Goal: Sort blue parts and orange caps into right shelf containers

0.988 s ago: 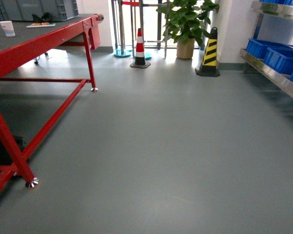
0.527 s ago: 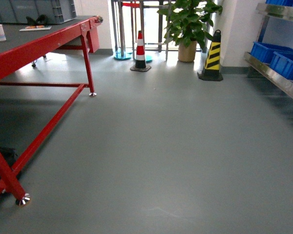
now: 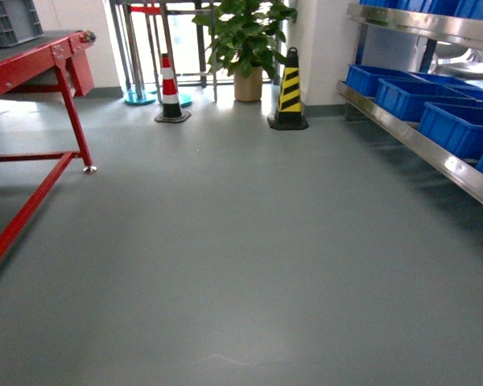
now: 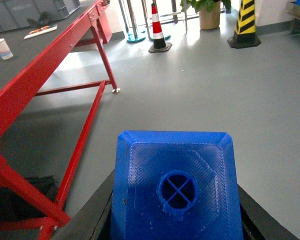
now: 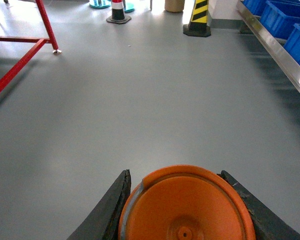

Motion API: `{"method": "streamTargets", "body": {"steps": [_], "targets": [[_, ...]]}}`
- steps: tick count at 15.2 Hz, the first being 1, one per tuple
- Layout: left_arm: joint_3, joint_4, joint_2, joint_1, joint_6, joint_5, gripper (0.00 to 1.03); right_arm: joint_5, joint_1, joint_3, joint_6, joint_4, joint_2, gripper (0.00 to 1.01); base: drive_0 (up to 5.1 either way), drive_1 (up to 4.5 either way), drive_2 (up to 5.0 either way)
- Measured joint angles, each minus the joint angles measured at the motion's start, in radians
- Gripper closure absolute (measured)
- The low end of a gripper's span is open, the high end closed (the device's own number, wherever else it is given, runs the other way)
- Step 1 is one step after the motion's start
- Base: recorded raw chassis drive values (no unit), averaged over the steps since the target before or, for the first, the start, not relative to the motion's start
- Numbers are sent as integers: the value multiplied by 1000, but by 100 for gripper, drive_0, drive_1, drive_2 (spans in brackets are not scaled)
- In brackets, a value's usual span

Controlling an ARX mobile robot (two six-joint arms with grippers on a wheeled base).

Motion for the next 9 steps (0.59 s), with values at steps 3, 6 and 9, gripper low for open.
{"method": "streamTargets", "body": {"steps": [3,6,9], "targets": [[0,0,0,0,0,0,59,2,0,0,0,0,0,58,-164,-164,-164],[0,0,0,0,0,0,59,0,0,0,0,0,0,58,-153,-153,-153],[0,0,0,0,0,0,59,0,0,0,0,0,0,58,-154,-154,-154]]}}
